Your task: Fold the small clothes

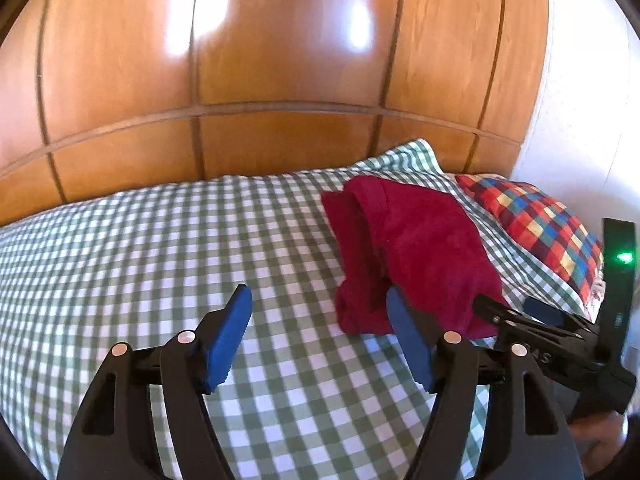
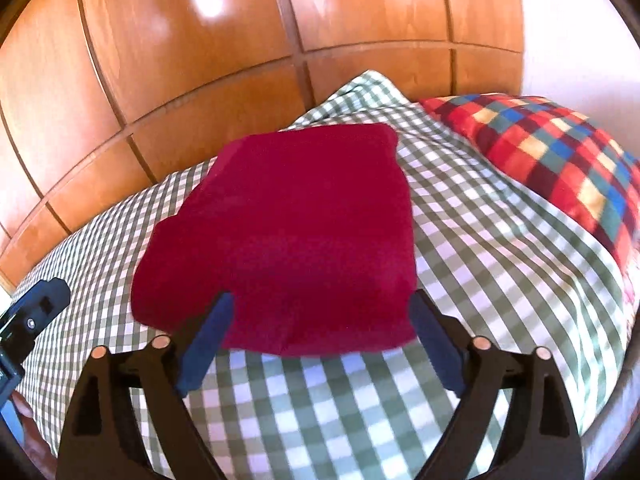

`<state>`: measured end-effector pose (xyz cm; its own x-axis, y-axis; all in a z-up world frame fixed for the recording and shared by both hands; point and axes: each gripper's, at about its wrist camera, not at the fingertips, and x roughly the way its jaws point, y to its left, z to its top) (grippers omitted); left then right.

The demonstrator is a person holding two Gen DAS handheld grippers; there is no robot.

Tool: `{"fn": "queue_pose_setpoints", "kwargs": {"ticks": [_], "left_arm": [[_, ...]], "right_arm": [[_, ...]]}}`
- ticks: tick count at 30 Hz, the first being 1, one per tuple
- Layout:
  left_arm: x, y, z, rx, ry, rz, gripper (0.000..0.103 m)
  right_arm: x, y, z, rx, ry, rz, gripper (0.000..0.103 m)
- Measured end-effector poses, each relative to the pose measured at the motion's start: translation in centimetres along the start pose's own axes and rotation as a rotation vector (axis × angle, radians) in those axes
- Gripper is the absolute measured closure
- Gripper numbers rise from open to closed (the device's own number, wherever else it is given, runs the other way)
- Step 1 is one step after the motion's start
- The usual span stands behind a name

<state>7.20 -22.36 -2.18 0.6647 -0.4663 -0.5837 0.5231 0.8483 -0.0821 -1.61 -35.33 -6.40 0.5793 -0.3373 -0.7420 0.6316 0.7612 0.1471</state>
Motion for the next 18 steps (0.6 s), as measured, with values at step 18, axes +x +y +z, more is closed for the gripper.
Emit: {"fn": "queue_pose_setpoints", "kwargs": {"ticks": [18], "left_arm": [[-4.0,0.8,-3.2,0.002,-0.032,0.117,0.004]], "right_arm": [[-6.8,3.9,-2.7,-0.050,-0.160,-0.166,0.002]]}}
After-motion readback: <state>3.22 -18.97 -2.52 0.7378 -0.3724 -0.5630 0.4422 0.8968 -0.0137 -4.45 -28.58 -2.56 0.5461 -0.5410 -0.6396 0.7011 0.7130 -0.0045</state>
